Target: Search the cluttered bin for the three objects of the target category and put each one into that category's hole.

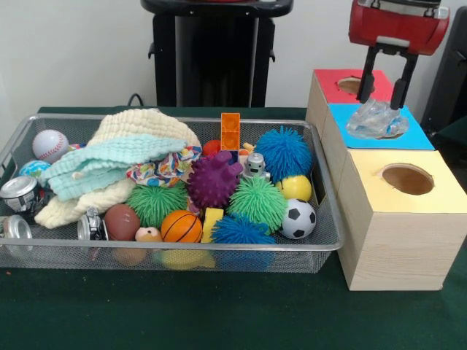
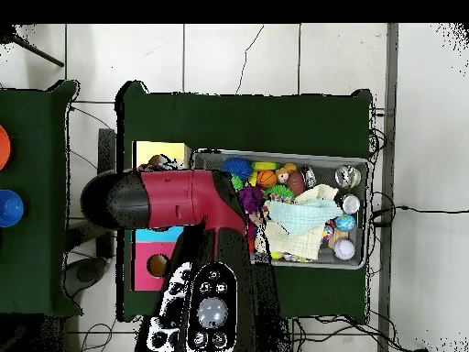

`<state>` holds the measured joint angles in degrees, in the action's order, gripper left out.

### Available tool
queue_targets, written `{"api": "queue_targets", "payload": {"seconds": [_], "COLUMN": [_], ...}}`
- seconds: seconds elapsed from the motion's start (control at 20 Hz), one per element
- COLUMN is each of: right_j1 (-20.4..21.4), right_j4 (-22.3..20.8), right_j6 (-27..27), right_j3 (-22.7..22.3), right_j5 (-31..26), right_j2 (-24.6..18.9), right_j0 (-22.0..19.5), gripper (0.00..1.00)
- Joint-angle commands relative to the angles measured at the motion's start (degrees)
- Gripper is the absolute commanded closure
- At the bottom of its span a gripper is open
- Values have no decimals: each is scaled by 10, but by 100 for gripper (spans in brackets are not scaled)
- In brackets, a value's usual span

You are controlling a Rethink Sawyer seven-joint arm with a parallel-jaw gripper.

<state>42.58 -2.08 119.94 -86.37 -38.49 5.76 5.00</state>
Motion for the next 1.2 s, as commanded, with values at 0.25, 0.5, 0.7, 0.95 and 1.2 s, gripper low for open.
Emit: {"api": "queue_targets", "payload": {"seconds": [0.25, 0.5, 0.7, 0.95, 1.2], "right_j1": [-41, -43, -38, -35, -31], "right_j4": [46, 57, 75, 93, 113], "right_j6": [171, 180, 184, 186, 187], "right_j3": [-82, -87, -98, -103, -115], "right_j5": [42, 43, 46, 43, 44], "right_j2": [25, 49, 57, 72, 83], "right_j0": [22, 43, 59, 81, 98], "gripper": [100, 100, 100, 100, 100]}}
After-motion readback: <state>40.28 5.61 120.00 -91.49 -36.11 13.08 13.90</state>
